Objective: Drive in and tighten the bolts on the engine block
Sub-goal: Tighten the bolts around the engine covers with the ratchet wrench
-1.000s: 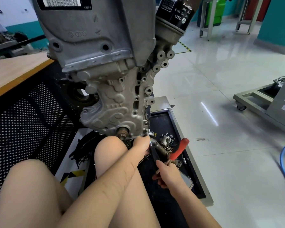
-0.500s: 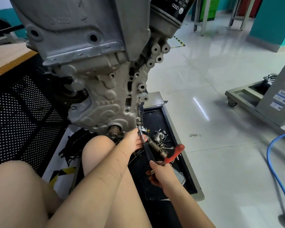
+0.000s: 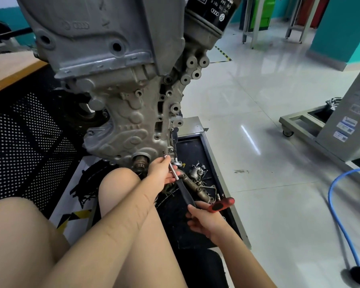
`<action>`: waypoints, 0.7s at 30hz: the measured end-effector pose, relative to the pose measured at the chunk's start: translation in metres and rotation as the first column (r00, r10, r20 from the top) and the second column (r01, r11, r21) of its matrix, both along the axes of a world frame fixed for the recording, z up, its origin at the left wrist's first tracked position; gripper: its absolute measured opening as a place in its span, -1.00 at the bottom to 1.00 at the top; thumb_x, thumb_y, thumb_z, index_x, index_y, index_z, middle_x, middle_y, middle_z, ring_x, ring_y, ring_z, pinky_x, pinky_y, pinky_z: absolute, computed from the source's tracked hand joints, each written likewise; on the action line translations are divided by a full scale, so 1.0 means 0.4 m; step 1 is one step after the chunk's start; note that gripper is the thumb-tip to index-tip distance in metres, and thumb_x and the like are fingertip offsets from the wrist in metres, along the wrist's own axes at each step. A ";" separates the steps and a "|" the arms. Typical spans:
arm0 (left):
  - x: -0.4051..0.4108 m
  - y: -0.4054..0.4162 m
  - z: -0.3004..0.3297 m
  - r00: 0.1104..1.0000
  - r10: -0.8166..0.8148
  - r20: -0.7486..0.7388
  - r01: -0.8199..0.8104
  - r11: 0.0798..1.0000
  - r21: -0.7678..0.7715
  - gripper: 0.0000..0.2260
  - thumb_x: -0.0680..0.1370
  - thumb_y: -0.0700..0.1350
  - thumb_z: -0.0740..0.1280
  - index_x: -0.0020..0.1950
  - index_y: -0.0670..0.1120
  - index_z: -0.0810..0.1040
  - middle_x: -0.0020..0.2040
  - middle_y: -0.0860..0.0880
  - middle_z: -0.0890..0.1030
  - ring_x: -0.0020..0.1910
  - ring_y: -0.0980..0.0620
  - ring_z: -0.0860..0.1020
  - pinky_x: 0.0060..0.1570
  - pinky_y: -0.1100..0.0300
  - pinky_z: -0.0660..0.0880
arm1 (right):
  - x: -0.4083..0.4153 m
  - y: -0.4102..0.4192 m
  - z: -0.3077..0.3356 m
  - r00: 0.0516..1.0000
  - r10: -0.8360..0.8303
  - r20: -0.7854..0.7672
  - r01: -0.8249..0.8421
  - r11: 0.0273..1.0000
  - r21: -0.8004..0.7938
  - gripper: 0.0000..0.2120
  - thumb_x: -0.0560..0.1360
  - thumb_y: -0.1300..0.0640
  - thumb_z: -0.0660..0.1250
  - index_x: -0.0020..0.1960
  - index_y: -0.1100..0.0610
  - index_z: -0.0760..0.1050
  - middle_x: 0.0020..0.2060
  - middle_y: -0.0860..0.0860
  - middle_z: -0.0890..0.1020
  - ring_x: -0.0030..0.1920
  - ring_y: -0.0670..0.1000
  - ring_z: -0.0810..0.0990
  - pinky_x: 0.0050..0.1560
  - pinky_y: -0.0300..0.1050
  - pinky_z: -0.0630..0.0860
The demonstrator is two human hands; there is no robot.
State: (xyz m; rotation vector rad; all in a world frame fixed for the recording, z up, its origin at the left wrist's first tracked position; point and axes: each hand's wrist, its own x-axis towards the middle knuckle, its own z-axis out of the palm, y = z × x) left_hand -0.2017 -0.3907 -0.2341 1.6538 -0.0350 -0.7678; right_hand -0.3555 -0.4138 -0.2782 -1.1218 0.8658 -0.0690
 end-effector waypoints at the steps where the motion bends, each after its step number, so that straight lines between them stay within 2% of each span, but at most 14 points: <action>1: 0.000 0.011 0.011 1.000 -0.015 0.027 0.016 1.000 -0.025 -0.88 0.63 -0.08 0.15 0.06 -0.11 0.39 -0.28 -0.07 0.54 -0.60 0.11 0.55 -0.55 0.27 0.44 | -0.003 -0.007 0.007 0.999 -0.007 0.031 0.007 1.000 -0.006 -0.91 0.56 0.15 0.25 -0.11 0.04 0.48 -0.24 0.04 0.54 -0.29 -0.04 0.50 -0.22 -0.21 0.51; 4: 0.004 0.052 0.052 0.994 -0.053 0.092 0.061 0.995 -0.083 -0.89 0.62 -0.11 0.15 0.00 -0.14 0.38 -0.25 -0.10 0.57 -0.54 0.11 0.58 -0.57 0.30 0.47 | -0.006 -0.025 0.037 0.985 -0.090 0.147 0.087 0.996 0.031 -0.84 0.56 0.09 0.23 -0.08 0.13 0.55 -0.21 0.09 0.61 -0.25 0.00 0.57 -0.19 -0.17 0.54; 7: 0.007 0.092 0.093 0.993 -0.058 0.103 0.072 0.988 -0.136 -0.87 0.62 -0.13 0.16 -0.08 -0.15 0.41 -0.33 -0.08 0.60 -0.55 0.10 0.58 -0.54 0.29 0.49 | -0.001 -0.028 0.079 0.967 -0.115 0.229 0.101 0.992 0.071 -0.73 0.56 0.01 0.19 -0.01 0.16 0.57 -0.11 0.16 0.64 -0.32 0.01 0.60 -0.28 -0.18 0.57; 9: 0.009 0.116 0.119 0.995 -0.050 0.091 0.066 0.981 -0.181 -0.86 0.62 -0.13 0.17 -0.02 -0.19 0.43 -0.38 -0.06 0.61 -0.53 0.08 0.58 -0.42 0.21 0.52 | 0.002 -0.021 0.109 0.958 -0.105 0.266 0.091 0.994 0.066 -0.70 0.55 -0.04 0.18 0.02 0.14 0.58 -0.01 0.20 0.62 -0.33 0.04 0.62 -0.32 -0.18 0.57; 11: 0.013 0.137 0.146 0.997 -0.040 0.068 0.055 0.970 -0.236 -0.82 0.62 -0.14 0.17 0.06 -0.25 0.44 -0.29 -0.13 0.57 -0.51 0.06 0.59 -0.35 0.13 0.55 | 0.005 -0.007 0.144 0.947 -0.069 0.314 0.055 0.997 0.054 -0.64 0.46 -0.11 0.21 0.05 0.12 0.57 -0.01 0.22 0.63 -0.37 0.07 0.61 -0.34 -0.15 0.57; 13: 0.020 0.157 0.173 0.999 -0.022 0.049 0.034 0.959 -0.281 -0.82 0.61 -0.14 0.18 -0.05 -0.25 0.45 -0.28 -0.15 0.55 -0.53 0.05 0.59 -0.48 0.20 0.56 | 0.008 0.015 0.177 0.932 -0.029 0.361 0.015 0.999 0.041 -0.56 0.36 -0.13 0.25 0.08 0.15 0.57 -0.09 0.25 0.66 -0.43 0.10 0.58 -0.38 -0.12 0.56; 16: 0.035 0.185 0.199 0.999 0.022 0.031 -0.011 0.945 -0.327 -0.78 0.61 -0.11 0.18 -0.20 -0.15 0.44 -0.44 -0.06 0.60 -0.54 0.05 0.59 -0.53 0.28 0.50 | 0.018 0.052 0.227 0.908 0.039 0.417 -0.031 0.999 -0.025 -0.57 0.30 -0.05 0.35 0.09 0.17 0.57 -0.16 0.25 0.66 -0.46 0.13 0.56 -0.42 -0.11 0.53; 19: 0.060 0.218 0.220 0.997 0.073 -0.002 -0.068 0.923 -0.379 -0.78 0.61 -0.09 0.18 -0.21 -0.12 0.44 -0.50 0.01 0.59 -0.53 0.07 0.59 -0.36 0.19 0.48 | 0.042 0.086 0.285 0.894 0.121 0.432 -0.082 0.991 -0.107 -0.65 0.34 0.11 0.40 0.09 0.19 0.54 -0.26 0.19 0.64 -0.47 0.11 0.57 -0.44 -0.15 0.51; 21: 0.081 0.242 0.241 0.994 0.102 -0.033 -0.106 0.905 -0.411 -0.78 0.61 -0.07 0.18 -0.21 -0.11 0.44 -0.50 0.03 0.59 -0.53 0.09 0.58 -0.36 0.22 0.49 | 0.065 0.113 0.325 0.888 0.174 0.425 -0.121 0.981 -0.149 -0.75 0.42 0.21 0.37 0.09 0.18 0.52 -0.29 0.15 0.64 -0.49 0.09 0.56 -0.47 -0.19 0.49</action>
